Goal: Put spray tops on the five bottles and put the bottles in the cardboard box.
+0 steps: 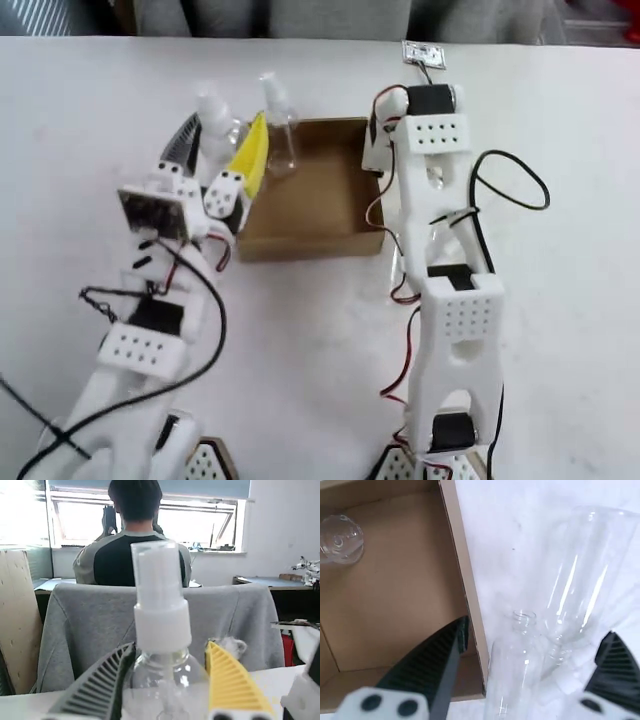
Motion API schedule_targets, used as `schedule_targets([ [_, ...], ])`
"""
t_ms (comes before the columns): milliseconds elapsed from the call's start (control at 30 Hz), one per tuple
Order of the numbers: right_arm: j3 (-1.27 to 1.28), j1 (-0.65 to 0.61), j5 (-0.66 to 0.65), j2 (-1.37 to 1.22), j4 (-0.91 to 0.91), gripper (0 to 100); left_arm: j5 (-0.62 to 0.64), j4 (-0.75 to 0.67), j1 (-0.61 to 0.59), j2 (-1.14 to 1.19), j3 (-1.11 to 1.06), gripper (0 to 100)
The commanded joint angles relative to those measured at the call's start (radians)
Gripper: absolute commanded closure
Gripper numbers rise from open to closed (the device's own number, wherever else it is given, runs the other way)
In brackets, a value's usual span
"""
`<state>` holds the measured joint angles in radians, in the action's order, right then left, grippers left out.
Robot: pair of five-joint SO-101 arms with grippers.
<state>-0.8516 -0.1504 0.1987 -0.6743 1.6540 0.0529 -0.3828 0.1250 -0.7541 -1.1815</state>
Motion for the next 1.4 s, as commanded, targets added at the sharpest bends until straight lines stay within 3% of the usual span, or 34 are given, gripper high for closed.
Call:
schedule_targets([
  [0,-0.049,0.01,-0.008,0.068,0.016,63.2,0.008,-0.052,-0.03,0.145,0.104,98],
  [233,-0.049,0.01,-0.008,0.065,0.013,63.2,0.003,-0.351,-0.022,0.395,0.075,98],
  [667,-0.049,0.01,-0.008,0.059,0.008,63.2,0.005,-0.712,-0.022,0.865,0.198,98],
  [900,-0.046,0.01,-0.008,0.059,0.008,63.2,0.002,-0.721,-0.024,0.998,0.282,98],
  [1100,-0.044,0.01,-0.008,0.058,0.007,63.2,0.006,-0.717,-0.022,1.024,0.285,87],
  [1367,-0.041,0.01,-0.008,0.058,0.007,63.2,0.003,-0.683,-0.022,1.026,0.292,87],
])
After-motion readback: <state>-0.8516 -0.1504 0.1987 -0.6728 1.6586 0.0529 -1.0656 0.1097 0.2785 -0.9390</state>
